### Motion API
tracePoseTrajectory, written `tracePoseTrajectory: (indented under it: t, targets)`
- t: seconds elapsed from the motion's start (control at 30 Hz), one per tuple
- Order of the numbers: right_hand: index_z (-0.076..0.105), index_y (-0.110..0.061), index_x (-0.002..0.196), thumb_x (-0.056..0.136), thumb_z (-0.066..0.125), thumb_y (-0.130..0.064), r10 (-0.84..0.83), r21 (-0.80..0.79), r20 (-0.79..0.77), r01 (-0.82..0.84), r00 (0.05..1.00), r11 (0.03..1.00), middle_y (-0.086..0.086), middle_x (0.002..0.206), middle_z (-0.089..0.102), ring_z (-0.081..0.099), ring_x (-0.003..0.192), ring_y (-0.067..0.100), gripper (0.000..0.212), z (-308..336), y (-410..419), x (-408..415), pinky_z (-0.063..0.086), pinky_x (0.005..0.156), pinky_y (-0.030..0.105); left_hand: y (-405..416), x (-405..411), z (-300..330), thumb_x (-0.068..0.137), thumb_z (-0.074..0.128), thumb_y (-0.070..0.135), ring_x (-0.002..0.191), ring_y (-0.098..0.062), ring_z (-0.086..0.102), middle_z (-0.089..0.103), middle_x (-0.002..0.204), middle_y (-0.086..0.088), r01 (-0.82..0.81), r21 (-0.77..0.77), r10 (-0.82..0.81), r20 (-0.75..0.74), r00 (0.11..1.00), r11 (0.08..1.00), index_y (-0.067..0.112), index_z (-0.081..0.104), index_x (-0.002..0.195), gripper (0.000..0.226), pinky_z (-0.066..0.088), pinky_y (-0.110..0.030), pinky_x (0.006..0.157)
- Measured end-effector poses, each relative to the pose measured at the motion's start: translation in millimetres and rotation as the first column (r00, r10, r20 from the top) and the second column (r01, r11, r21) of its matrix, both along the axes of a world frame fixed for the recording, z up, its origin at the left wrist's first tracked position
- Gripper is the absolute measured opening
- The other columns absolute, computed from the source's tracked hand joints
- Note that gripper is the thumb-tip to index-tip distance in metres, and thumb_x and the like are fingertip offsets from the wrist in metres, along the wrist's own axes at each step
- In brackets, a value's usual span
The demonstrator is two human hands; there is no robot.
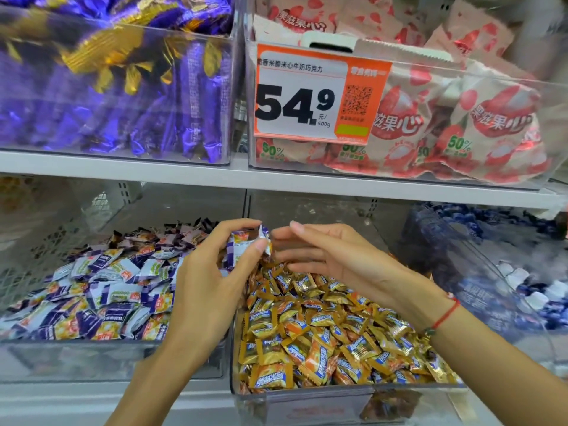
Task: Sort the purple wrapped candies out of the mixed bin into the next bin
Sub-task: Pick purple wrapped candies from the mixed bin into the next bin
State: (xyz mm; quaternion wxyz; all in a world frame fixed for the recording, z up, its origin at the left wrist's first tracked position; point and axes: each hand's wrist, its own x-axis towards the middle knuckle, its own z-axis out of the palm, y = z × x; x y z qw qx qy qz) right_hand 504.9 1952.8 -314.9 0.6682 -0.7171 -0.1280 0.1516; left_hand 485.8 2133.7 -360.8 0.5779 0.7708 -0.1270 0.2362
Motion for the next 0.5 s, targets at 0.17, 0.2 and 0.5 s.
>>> tracePoseTrajectory:
  t: [0.17, 0.2, 0.5]
  targets:
    - [0.07, -0.027, 0.103, 0.091, 0.065, -0.021, -0.048, -0.473, 0.273, 0.178, 0.961, 0.863, -0.009, 0.099, 0.072, 0.067, 0.092, 0.003, 0.014, -24.3, -31.5, 30.6, 0.051, 0.083, 0.016, 34.2, 7.1, 2.0, 0.09, 0.059, 0.038, 0.076, -0.011, 0.062, 0.067, 0.089, 0.009, -0.301, 0.073, 0.298, 0.052, 0.953, 0.951, 0.039, 0.057, 0.109, 0.019, 0.053, -0.04, 0.069]
    - [0.07, -0.028, 0.101, 0.09, 0.066, -0.02, 0.017, -0.545, 0.299, 0.156, 0.954, 0.824, -0.011, 0.1, 0.071, 0.065, 0.092, 0.0, 0.014, -33.0, -34.3, 35.0, 0.049, 0.082, 0.013, 41.4, 9.3, 0.1, 0.091, 0.056, 0.041, 0.073, -0.018, 0.062, 0.068, 0.087, -0.001, -0.323, 0.18, 0.325, 0.02, 0.945, 0.929, 0.038, 0.055, 0.114, 0.023, 0.052, -0.042, 0.068]
    - [0.059, -0.028, 0.131, 0.085, 0.069, -0.039, 0.501, -0.971, 0.153, 0.037, 0.852, 0.235, -0.005, 0.134, 0.055, 0.052, 0.119, 0.017, 0.049, -75.7, -22.6, 69.8, 0.046, 0.092, 0.029, 22.6, 3.3, -6.1, 0.085, 0.029, 0.069, 0.111, 0.018, 0.045, 0.046, 0.123, 0.04, -0.016, 0.267, 0.067, -0.185, 0.98, 0.963, 0.048, 0.048, 0.132, 0.055, 0.037, -0.017, 0.093]
